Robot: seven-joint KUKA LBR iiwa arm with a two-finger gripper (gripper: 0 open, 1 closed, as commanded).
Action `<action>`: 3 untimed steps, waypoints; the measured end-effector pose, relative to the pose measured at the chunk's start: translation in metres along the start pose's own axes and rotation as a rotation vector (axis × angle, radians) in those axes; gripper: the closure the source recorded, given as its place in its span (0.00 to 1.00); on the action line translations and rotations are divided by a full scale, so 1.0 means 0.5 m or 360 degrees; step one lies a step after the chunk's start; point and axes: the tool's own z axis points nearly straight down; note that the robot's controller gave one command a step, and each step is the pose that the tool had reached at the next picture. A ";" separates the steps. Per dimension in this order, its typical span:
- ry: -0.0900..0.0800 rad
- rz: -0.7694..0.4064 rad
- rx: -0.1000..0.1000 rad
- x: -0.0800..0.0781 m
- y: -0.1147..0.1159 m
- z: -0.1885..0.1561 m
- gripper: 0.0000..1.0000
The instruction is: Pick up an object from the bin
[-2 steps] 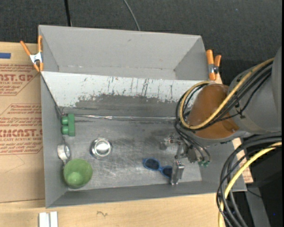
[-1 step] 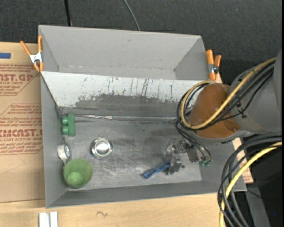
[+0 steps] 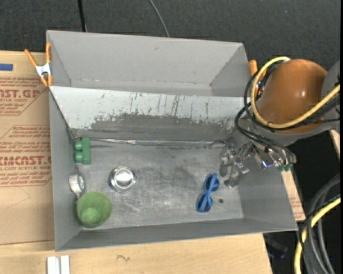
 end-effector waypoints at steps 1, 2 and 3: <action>0.0008 0.0001 -0.0005 0.002 0.002 0.006 0.00; 0.0004 -0.0590 -0.0009 0.031 -0.031 0.250 0.00; 0.0002 -0.0590 -0.0006 0.030 -0.031 0.247 1.00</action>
Offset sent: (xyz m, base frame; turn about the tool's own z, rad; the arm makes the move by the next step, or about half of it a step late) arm 0.0000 0.0000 0.0000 0.0000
